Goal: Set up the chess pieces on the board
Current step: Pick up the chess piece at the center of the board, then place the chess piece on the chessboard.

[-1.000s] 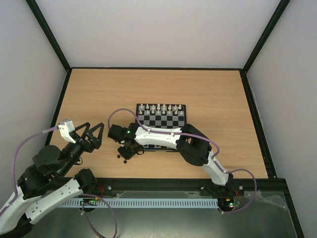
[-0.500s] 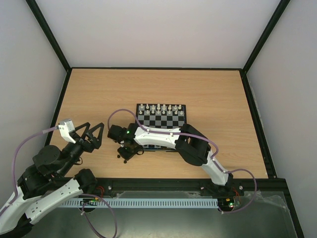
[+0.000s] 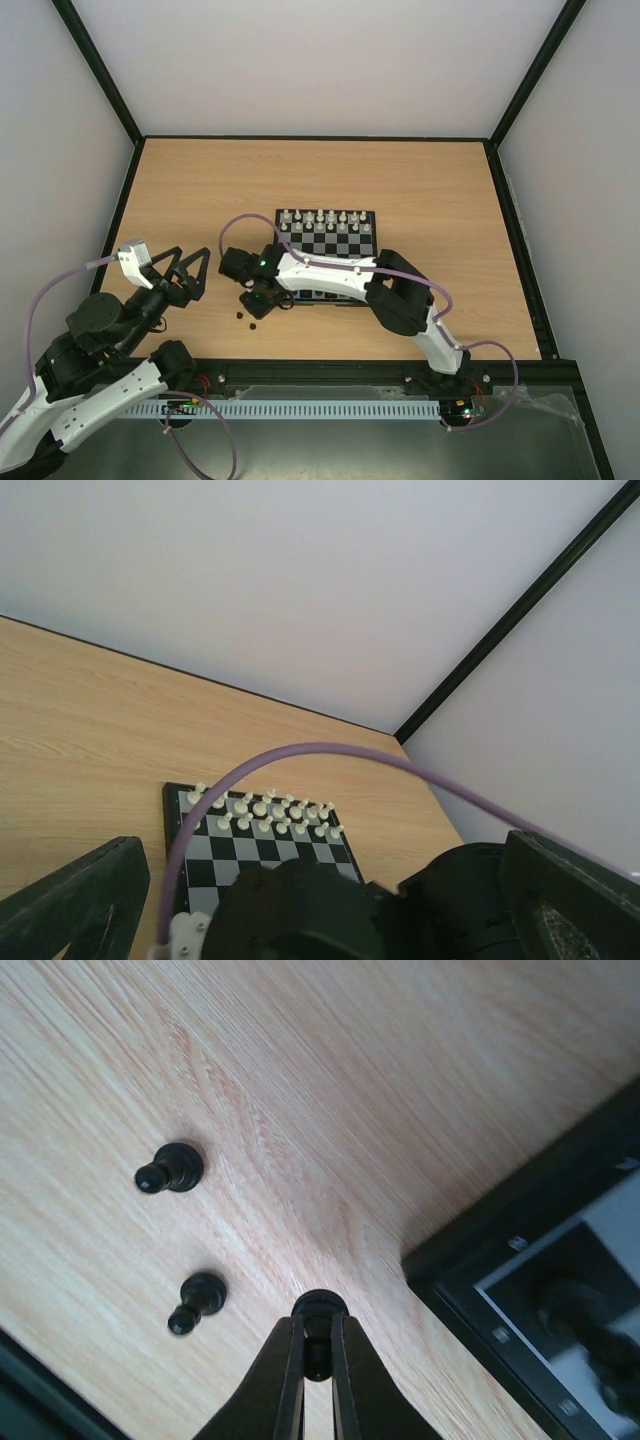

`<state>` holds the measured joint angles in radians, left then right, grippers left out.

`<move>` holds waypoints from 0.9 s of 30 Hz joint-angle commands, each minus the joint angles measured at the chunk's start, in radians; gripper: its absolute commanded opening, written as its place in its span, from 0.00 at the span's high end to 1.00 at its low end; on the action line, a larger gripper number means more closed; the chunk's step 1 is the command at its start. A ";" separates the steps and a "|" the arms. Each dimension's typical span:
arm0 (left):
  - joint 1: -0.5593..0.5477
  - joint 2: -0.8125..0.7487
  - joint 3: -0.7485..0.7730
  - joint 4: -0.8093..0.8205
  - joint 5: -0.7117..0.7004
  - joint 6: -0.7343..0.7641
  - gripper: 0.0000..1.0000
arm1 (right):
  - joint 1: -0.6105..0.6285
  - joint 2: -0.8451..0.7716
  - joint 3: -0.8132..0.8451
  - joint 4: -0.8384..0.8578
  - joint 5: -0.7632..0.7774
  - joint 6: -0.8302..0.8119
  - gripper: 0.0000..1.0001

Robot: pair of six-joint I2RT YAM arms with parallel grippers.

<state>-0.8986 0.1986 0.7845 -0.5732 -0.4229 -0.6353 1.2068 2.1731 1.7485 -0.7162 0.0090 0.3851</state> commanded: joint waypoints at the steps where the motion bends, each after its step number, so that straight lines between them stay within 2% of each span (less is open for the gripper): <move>1: -0.005 -0.007 -0.002 0.013 -0.005 0.007 0.01 | -0.007 -0.126 -0.032 -0.074 0.053 0.003 0.99; 14: -0.005 -0.002 -0.002 0.015 -0.007 0.008 0.01 | -0.136 -0.307 -0.161 -0.072 0.097 -0.010 0.99; 27: -0.006 0.002 -0.003 0.014 -0.010 0.007 0.01 | -0.223 -0.283 -0.274 -0.024 0.105 -0.027 0.99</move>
<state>-0.8986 0.1986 0.7845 -0.5732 -0.4232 -0.6353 0.9985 1.8820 1.4982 -0.7296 0.1024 0.3737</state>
